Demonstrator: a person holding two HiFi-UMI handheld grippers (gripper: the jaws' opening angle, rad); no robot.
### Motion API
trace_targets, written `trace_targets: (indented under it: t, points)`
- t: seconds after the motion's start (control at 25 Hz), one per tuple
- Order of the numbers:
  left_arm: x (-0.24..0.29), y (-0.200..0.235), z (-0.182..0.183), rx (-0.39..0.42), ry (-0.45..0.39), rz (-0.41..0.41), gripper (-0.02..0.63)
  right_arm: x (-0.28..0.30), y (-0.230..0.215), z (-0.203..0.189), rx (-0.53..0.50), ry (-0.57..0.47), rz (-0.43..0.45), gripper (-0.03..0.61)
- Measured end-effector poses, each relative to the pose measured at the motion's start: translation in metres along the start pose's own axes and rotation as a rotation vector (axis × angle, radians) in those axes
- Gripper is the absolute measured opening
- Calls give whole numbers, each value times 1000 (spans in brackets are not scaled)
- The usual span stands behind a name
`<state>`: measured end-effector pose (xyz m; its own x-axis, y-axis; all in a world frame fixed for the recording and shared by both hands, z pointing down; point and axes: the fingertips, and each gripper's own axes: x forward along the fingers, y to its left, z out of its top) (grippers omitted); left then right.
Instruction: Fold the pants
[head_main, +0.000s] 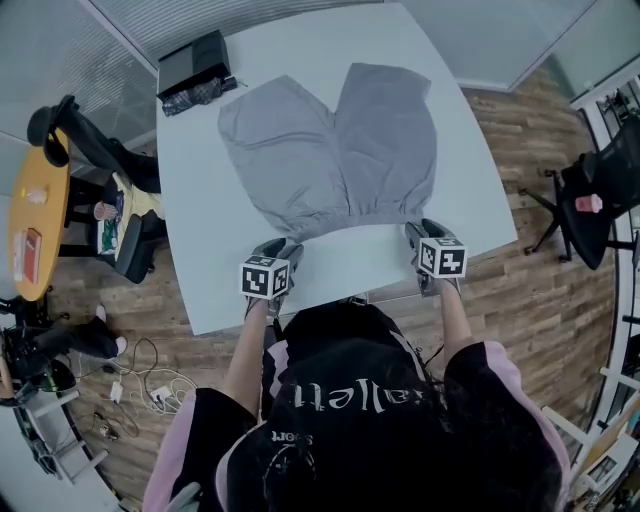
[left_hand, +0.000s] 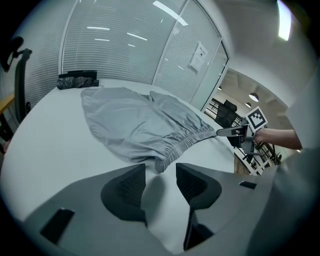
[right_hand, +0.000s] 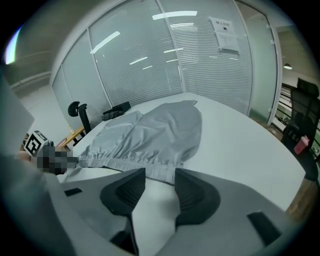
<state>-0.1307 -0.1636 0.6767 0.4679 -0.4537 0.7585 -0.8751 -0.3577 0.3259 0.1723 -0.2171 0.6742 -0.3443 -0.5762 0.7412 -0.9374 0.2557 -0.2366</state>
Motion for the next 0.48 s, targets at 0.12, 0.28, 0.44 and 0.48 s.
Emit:
trace_targets:
  t: [0.12, 0.28, 0.44, 0.48]
  points:
    - [11, 2, 1, -25, 15, -10, 198, 7, -17, 0, 61, 0, -61, 186]
    - [15, 8, 3, -75, 6, 6, 184, 12, -28, 2, 145, -18, -86, 190]
    - [13, 3, 7, -100, -20, -29, 184, 12, -27, 5, 164, -38, -96, 148]
    - [13, 0, 9, -88, -22, -36, 184, 11, -26, 5, 168, -39, -97, 137]
